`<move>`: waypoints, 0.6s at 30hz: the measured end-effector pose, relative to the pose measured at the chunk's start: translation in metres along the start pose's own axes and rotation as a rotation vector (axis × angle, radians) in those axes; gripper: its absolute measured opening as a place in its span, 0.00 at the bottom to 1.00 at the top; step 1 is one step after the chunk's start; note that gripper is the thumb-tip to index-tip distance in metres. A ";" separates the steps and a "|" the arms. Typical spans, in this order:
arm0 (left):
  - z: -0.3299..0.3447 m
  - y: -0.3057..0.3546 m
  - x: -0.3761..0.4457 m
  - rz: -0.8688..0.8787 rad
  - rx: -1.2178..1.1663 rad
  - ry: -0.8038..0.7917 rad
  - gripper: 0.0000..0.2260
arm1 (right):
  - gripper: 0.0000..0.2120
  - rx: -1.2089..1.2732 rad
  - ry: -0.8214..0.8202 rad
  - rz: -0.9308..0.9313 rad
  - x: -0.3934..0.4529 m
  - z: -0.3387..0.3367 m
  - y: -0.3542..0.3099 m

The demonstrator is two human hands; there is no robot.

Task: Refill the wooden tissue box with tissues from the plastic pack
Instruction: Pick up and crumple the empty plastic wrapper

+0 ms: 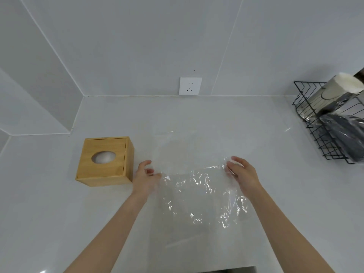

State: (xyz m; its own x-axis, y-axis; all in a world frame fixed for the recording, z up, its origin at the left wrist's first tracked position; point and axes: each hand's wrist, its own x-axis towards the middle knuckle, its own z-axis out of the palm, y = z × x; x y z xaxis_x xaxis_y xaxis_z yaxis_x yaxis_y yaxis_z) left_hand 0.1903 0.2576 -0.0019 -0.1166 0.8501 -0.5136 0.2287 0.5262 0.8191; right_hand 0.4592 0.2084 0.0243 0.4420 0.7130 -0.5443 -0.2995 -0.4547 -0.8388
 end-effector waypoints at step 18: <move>-0.060 0.112 -0.020 0.642 0.298 0.031 0.13 | 0.14 -0.370 -0.198 -0.445 -0.036 0.009 -0.092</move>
State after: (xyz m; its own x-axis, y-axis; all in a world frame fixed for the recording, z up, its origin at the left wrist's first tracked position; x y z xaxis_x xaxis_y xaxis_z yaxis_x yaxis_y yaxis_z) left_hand 0.1604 0.3008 0.1159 0.1039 0.9929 0.0587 0.5157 -0.1042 0.8504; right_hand 0.4636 0.2291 0.1209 0.2809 0.9468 -0.1574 0.2070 -0.2199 -0.9533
